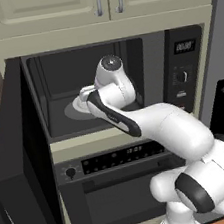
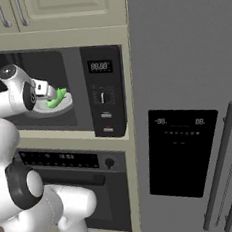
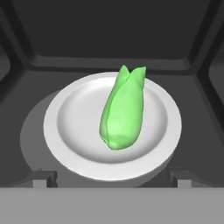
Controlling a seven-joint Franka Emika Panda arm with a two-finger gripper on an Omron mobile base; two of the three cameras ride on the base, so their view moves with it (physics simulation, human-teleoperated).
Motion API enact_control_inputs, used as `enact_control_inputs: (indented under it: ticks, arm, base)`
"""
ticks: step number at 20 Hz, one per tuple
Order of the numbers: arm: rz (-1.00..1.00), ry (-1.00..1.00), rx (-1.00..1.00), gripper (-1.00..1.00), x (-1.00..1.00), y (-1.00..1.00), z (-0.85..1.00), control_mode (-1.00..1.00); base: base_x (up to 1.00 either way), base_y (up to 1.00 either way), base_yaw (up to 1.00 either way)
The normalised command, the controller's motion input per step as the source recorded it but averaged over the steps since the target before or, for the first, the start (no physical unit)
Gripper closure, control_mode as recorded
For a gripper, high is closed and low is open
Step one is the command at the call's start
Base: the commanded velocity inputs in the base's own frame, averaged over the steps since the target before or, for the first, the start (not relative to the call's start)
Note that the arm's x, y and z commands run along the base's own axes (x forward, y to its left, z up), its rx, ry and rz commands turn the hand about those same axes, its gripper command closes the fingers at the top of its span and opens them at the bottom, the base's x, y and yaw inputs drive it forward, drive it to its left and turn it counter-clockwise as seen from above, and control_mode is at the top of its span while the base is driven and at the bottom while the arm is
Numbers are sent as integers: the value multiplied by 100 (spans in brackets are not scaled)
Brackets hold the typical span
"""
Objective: Pick the corn from the microwave and place it on plate located on the counter.
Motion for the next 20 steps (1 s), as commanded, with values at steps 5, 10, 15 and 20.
enact_control_inputs:
  ticks: [5, 10, 15, 20]
  arm:
    - [-2, 0, 0, -100, 36, -1, -9, -100]
    - [0, 0, 0, -100, 10, -1, -25, -100]
    - [0, 0, 0, -100, 18, -1, -28, -100]
    - [-1, 0, 0, -100, 34, 0, -2, -100]
  base:
    - [0, 0, 0]
    - [0, 0, 0]
    - [0, 0, 0]
    - [0, 0, 0]
